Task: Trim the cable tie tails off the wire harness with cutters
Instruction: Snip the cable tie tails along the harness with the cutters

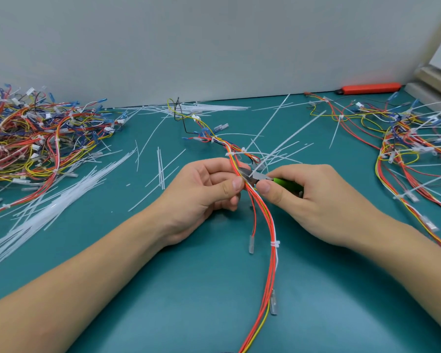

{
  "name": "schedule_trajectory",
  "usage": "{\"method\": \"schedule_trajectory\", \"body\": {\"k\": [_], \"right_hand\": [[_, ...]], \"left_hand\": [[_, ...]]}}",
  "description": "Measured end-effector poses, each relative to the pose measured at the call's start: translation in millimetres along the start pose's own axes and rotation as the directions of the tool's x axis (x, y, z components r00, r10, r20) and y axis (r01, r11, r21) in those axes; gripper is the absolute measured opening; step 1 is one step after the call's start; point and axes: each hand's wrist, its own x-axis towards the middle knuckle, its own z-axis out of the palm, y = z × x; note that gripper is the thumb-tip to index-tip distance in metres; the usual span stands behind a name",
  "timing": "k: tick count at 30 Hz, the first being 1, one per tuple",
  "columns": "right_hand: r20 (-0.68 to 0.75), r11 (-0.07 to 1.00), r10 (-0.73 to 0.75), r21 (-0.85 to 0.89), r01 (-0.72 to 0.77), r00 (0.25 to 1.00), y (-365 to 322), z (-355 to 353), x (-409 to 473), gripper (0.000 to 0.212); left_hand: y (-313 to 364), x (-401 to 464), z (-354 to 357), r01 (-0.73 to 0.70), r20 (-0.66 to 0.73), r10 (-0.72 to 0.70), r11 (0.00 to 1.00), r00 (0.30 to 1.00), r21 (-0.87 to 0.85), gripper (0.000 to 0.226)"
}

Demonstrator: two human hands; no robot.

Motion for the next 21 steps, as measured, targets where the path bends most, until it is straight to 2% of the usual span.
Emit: {"method": "schedule_trajectory", "body": {"k": [2,5,8,10,14,21], "right_hand": [[-0.014,1.0,0.013,-0.026,-0.013,1.0,-0.1,1.8,-1.0,0.06],[-0.074,0.998,0.046,-0.031,-0.048,0.996,-1.3,3.6,-3.4,0.048],[-0.113,0.993,0.069,-0.088,-0.08,0.991,-1.6,2.7,-3.2,0.055],[-0.104,0.99,0.069,-0.116,-0.081,0.992,-3.0,2.7,-3.2,0.052],[-0.098,0.994,0.084,-0.056,-0.09,0.992,-2.9,3.7,-2.9,0.035],[-0.06,0.993,0.106,0.054,-0.103,0.993,-2.1,-1.6,-0.3,0.038]], "left_hand": [[-1.8,-0.1,0.9,-0.027,-0.029,0.027,1.0,0.999,0.012,0.024],[-4.6,0.1,1.4,-0.065,-0.054,0.067,0.997,0.996,0.04,0.024],[-5.8,0.6,1.6,-0.088,-0.044,0.092,0.993,0.995,0.083,0.024],[-6.2,0.8,1.7,-0.094,-0.039,0.099,0.991,0.994,0.095,0.023],[-6.6,0.6,1.6,-0.092,-0.06,0.098,0.991,0.993,0.097,0.022],[-2.4,-1.2,2.8,-0.042,-0.065,0.045,0.998,0.997,0.046,0.025]]}}
